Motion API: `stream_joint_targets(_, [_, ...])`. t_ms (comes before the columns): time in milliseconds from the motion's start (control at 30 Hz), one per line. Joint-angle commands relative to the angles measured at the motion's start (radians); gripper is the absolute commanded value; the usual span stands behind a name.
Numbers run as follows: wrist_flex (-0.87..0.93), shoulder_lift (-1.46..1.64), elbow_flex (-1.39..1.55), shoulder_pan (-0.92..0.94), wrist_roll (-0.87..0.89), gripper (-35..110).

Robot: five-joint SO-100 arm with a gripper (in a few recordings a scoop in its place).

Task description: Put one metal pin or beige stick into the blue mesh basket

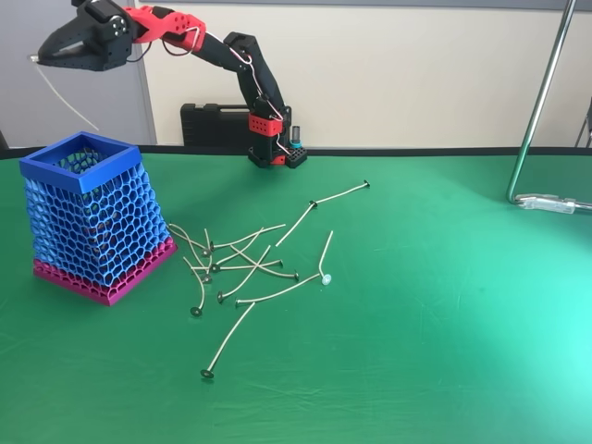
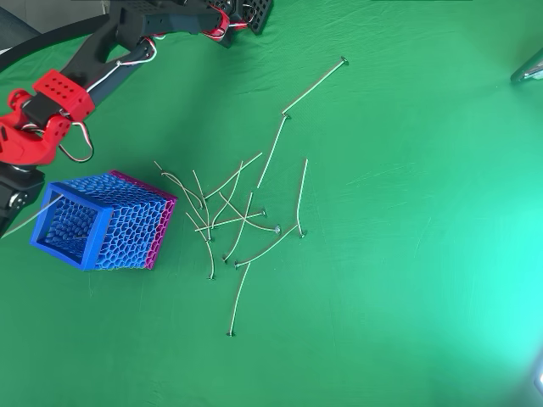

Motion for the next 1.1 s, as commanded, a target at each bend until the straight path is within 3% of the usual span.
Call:
stream_joint_targets(0, [-0.032, 0.011, 0.063, 0.006, -0.006, 0])
stream_joint_targets(533, [-0.094, 0.032, 0.261, 0.018, 0.051, 0])
stream_joint_targets(767, [-0.127, 0.038, 0.265, 0.023, 0.069, 13])
stream_joint_targets(1067, [-0.144, 0.043, 0.262, 0.023, 0.075, 16])
